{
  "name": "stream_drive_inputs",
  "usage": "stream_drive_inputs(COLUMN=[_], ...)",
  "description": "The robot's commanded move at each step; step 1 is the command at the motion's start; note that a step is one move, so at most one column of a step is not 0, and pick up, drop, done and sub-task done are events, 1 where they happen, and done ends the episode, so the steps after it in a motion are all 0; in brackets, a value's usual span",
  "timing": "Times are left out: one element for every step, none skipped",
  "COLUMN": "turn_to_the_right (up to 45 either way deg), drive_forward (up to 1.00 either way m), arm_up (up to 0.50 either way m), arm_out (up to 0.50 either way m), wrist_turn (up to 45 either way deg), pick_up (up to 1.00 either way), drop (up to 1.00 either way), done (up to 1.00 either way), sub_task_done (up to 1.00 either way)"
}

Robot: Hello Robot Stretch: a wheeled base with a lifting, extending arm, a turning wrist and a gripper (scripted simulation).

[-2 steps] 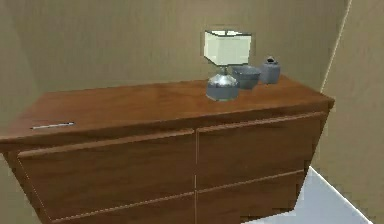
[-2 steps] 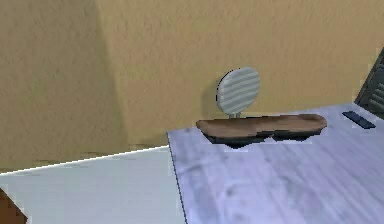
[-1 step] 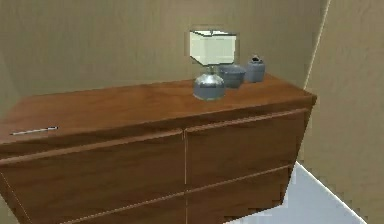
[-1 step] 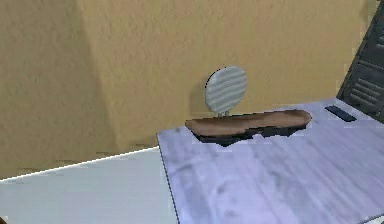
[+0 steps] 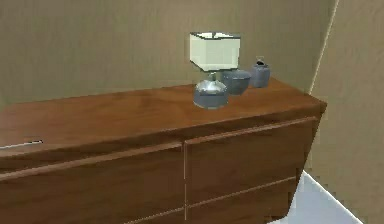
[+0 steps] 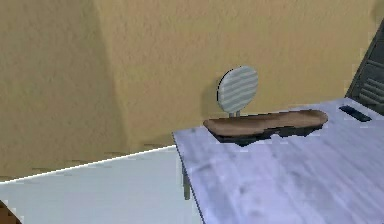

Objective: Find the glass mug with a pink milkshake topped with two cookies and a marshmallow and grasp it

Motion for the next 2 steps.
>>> stream_drive_inputs(turn_to_the_right=[27.0,0.0], drive_forward=[0.00,0.60], arm_up=[0.00,0.00], arm_out=[0.00,0.00], wrist_turn=[0.0,0.0], pick_up=[0.00,0.00], drop=[0.00,0.00], done=[0.00,0.00], sub_task_done=[0.00,0.00])
